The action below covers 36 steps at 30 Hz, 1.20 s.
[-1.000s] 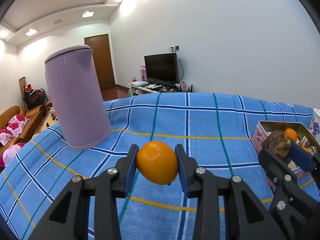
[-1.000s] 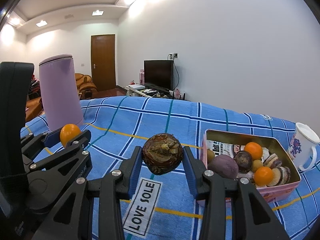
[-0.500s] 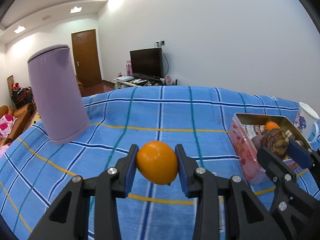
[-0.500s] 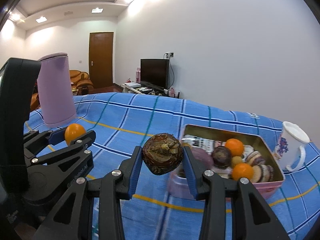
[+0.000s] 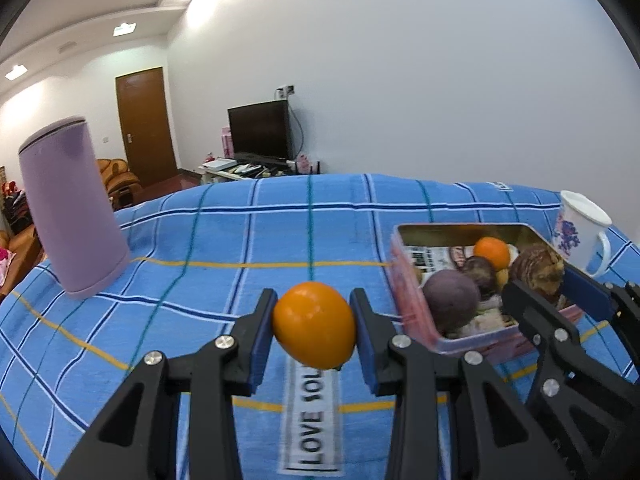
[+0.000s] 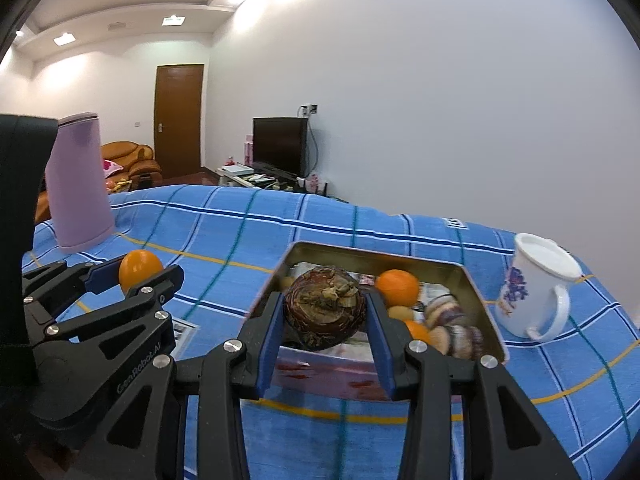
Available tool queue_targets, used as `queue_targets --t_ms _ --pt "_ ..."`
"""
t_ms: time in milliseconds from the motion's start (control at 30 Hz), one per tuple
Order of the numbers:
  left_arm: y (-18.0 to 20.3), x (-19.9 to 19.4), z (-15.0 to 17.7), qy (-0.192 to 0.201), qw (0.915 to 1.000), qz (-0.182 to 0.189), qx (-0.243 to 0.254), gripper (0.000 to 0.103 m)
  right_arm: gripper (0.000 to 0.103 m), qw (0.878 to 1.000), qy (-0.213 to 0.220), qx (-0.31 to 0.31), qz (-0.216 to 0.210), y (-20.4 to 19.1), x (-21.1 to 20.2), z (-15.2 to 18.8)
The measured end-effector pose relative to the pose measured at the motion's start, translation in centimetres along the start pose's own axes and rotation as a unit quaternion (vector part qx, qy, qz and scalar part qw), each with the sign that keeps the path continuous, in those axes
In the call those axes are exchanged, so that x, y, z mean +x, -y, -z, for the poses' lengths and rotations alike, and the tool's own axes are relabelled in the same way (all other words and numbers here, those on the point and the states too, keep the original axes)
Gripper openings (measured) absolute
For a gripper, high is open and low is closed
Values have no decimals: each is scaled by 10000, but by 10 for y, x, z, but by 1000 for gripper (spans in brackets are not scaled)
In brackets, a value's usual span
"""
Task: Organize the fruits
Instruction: 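Carry the mangosteen and small orange over the pink tin with both tools, then open both tools to drop the mangosteen and small orange into the tin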
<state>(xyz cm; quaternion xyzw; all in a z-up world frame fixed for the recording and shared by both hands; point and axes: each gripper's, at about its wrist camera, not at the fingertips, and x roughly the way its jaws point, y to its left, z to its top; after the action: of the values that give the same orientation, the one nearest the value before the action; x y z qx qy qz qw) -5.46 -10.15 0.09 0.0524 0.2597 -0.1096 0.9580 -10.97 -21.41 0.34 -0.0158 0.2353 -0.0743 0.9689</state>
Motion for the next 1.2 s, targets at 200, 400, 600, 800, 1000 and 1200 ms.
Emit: queue_targets --t_ms 200,400,600,800,1000,1200 --pt "23 3 -3 17 9998 141 104 39 43 9996 -22 63 268 25 4 0" --pt "39 9 -8 20 9996 251 121 39 43 9991 -73 163 388 45 7 2" --pt "58 13 -11 5 9991 383 204 39 43 9983 -26 45 572 62 8 3" --pt "69 17 -14 -4 9987 466 212 39 43 9976 -44 132 681 78 11 2" --pt "84 23 -21 -2 9983 520 259 39 43 9969 -67 177 759 87 20 -1" --pt "95 34 -27 -101 9980 600 180 39 43 9965 -127 384 738 97 29 -5"
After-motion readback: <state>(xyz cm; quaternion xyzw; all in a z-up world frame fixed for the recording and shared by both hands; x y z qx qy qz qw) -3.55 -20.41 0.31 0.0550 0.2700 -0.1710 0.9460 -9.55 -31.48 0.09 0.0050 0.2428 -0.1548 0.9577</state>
